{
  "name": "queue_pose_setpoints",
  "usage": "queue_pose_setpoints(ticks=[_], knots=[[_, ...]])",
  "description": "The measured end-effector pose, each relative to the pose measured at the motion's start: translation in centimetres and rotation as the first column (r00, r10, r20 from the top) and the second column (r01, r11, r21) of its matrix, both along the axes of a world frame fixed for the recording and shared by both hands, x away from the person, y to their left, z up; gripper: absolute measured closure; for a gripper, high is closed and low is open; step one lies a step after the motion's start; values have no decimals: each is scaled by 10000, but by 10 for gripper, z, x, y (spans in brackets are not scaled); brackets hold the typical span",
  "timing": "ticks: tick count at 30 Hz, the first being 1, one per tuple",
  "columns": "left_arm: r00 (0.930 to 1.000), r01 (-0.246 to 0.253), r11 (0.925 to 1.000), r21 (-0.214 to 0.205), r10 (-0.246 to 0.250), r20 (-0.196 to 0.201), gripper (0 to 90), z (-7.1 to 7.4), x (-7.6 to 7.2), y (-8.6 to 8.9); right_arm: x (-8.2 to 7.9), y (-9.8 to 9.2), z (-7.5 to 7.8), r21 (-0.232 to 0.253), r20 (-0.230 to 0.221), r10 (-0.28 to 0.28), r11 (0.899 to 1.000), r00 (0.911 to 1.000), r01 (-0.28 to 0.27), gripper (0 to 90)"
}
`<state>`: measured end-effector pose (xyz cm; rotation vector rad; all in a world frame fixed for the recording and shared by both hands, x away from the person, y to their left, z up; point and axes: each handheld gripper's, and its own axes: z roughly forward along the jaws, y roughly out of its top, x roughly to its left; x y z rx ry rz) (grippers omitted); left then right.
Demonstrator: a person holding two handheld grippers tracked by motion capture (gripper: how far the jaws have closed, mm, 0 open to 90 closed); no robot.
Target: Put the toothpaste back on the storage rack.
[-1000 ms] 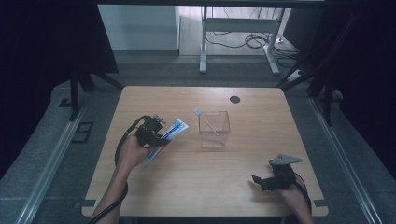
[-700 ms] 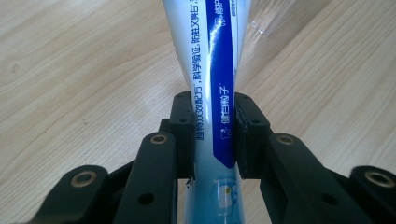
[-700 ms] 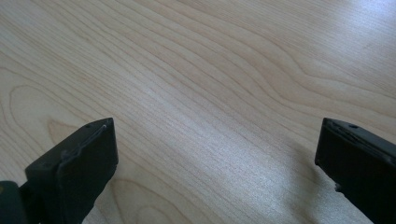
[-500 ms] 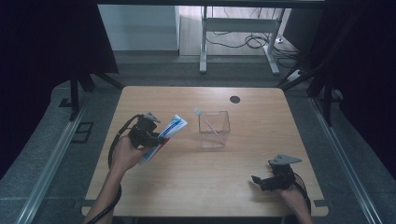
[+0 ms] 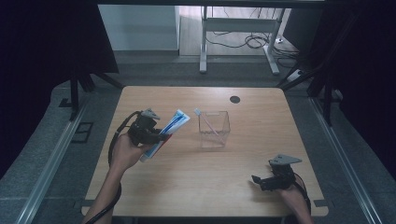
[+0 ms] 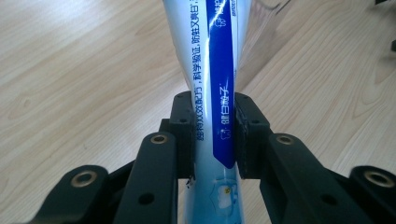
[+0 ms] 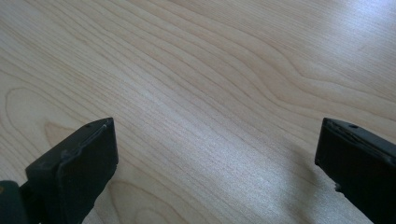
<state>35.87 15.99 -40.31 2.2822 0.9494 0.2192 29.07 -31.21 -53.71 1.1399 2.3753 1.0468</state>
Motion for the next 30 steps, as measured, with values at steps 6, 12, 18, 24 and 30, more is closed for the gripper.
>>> queue_pose_setpoints(ticks=[6,12,18,24,30], knots=[[9995,180,9998,-102,-178,270,725,8,1,-9,0,0,0,13,14,-8,10000,10000,8,0],[9988,275,9994,-203,-267,414,725,13,4,-20,0,-1,0,28,46,-18,10000,10000,18,0],[9974,426,9987,-292,-409,589,725,16,8,-32,0,-1,0,57,-73,1,10000,10000,0,0],[9968,494,9982,-351,-471,643,725,17,13,-43,0,-1,0,54,-61,3,10000,10000,-3,0],[9959,522,9971,-557,-478,769,725,19,17,-53,0,-1,0,64,-40,-5,10000,10000,6,0]])
